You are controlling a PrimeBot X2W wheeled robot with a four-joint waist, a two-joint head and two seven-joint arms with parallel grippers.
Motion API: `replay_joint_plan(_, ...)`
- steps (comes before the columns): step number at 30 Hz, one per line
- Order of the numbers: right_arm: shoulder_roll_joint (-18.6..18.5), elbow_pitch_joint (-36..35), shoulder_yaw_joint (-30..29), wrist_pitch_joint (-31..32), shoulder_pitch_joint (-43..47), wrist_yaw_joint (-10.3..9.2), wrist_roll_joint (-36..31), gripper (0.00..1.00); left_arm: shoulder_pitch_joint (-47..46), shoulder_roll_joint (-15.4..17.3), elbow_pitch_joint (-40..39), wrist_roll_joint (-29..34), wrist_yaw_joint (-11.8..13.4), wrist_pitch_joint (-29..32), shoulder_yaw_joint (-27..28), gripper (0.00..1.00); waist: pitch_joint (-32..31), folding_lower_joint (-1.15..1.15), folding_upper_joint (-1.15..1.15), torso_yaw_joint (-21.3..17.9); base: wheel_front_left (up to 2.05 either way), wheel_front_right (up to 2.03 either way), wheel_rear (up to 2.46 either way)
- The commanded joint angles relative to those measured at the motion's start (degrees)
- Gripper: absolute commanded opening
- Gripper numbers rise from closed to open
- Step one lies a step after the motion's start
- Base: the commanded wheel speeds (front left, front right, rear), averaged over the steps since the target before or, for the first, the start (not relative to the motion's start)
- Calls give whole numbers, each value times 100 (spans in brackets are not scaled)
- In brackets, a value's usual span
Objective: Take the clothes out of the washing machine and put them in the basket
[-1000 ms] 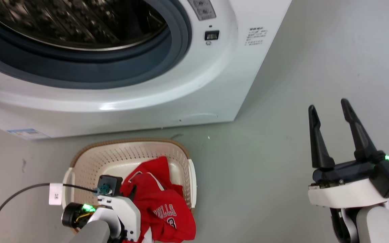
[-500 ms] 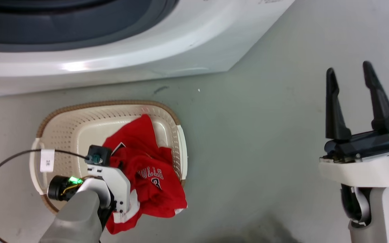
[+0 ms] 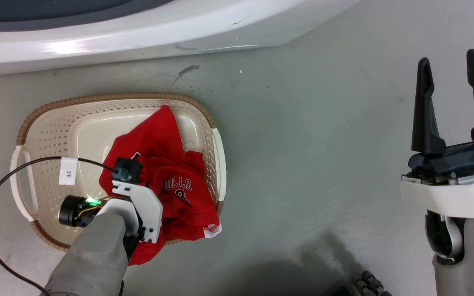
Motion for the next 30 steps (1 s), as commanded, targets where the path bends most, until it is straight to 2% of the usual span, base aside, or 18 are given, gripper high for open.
replay_joint_plan(1,6,-21,-17,-14,-73,-4,9,100,-82,-22,8,1,55,22,-21,0,27,-1,0,7,0,0,0)
replay_joint_plan(2,6,-16,-26,-14,-77,-4,4,100,-89,-42,10,-5,62,33,-29,34,25,-1,0,14,0,0,0)
replay_joint_plan(3,6,0,-32,-15,-74,-4,-6,100,-96,-57,10,15,83,9,-50,100,11,-1,0,23,0,0,0)
replay_joint_plan(9,5,127,13,-14,43,-4,-42,100,46,-85,15,-56,71,-290,-34,100,-323,-1,0,80,0,0,0)
replay_joint_plan(15,5,268,29,-14,263,-4,-105,100,292,-155,14,-181,-2,-721,36,100,-965,-1,0,183,0,0,0)
replay_joint_plan(20,5,403,72,-14,543,-4,-140,100,595,-201,-177,-198,45,-920,119,100,-1564,-1,0,271,0,0,0)
replay_joint_plan(30,5,602,124,-15,1179,-4,-193,100,1744,18,-2115,205,499,-925,957,100,-2679,-1,0,469,0,0,0)
